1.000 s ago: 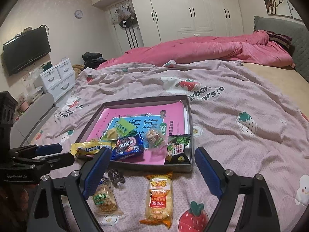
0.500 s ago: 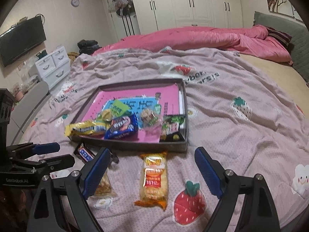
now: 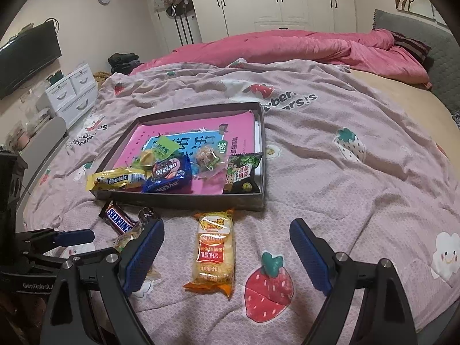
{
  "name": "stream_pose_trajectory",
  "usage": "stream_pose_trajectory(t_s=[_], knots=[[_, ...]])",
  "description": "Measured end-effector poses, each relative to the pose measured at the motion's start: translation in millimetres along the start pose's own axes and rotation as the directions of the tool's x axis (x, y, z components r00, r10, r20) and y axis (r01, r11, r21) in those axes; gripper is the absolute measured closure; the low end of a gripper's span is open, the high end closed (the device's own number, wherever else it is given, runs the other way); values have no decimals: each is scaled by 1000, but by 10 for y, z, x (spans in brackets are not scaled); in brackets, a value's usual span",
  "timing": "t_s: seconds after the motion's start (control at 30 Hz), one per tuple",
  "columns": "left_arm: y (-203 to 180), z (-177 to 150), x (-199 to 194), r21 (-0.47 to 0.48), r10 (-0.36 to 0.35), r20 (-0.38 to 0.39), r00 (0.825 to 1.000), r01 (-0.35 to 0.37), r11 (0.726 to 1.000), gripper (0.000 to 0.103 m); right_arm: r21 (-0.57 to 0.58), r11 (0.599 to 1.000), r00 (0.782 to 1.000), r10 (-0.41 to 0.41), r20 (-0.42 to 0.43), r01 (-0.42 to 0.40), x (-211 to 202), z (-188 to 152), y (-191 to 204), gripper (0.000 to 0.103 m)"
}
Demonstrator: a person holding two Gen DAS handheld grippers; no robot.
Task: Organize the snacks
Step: 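Withdraw both tools from the tray toward the Snickers bar and bread pack, then grasp the clear pastry bag with the left tool while the right grasps the yellow bread pack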
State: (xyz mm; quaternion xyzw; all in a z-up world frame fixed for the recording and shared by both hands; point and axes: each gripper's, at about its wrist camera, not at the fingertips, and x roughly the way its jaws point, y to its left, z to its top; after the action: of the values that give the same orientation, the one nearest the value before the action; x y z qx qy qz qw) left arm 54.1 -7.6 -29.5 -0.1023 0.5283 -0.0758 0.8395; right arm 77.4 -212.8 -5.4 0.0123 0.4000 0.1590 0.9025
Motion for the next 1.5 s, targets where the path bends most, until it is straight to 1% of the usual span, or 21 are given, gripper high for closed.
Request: stream_pose_trajectory(t_s=[0.27,0.4,0.47,0.6,0.73,1.0,1.07,1.17,1.23,1.27,1.33,1.37,1.4,1.5], knots=[[25,0,141,-55,-3,-34,999,1,999,24,-34,999,999,-2,-49,1,102,-74,28,14],[17,24,219,-62,20,-45,999,-23,998,24,-53,999,997,-1,-76,-3,163,-109,54,14],[19,38,262,-75,18,-56,998,-22,997,24,-62,998,996,-5,-88,0,190,-127,60,14],[9,59,328,-75,31,-64,997,-36,997,24,-78,997,994,-19,-112,10,259,-158,62,14],[-19,75,427,-62,42,-81,996,-47,997,24,-76,997,991,-16,-134,5,336,-163,55,14],[15,78,498,-80,36,-83,996,-42,996,24,-115,993,984,-45,-175,25,548,-189,94,14],[29,68,497,-87,32,-80,996,-39,995,24,-125,992,984,-54,-172,33,587,-185,101,18],[47,58,487,-100,28,-76,997,-36,994,24,-144,989,982,-58,-177,32,669,-183,113,26],[42,48,494,-93,31,-77,997,-39,995,26,-154,988,981,-42,-187,13,723,-189,135,33],[42,45,497,-93,28,-78,997,-35,995,28,-161,987,982,-34,-187,3,738,-189,153,36],[35,42,498,-85,27,-79,997,-33,996,36,-182,983,982,-18,-187,-16,751,-203,192,49],[27,45,499,-83,21,-80,997,-27,996,40,-186,982,982,-1,-189,-34,754,-210,208,54],[13,45,502,-76,16,-81,997,-22,997,47,-183,981,980,20,-197,-57,761,-216,221,63],[-16,45,505,-63,17,-79,997,-22,998,49,-191,980,981,16,-193,-53,752,-220,236,64]])
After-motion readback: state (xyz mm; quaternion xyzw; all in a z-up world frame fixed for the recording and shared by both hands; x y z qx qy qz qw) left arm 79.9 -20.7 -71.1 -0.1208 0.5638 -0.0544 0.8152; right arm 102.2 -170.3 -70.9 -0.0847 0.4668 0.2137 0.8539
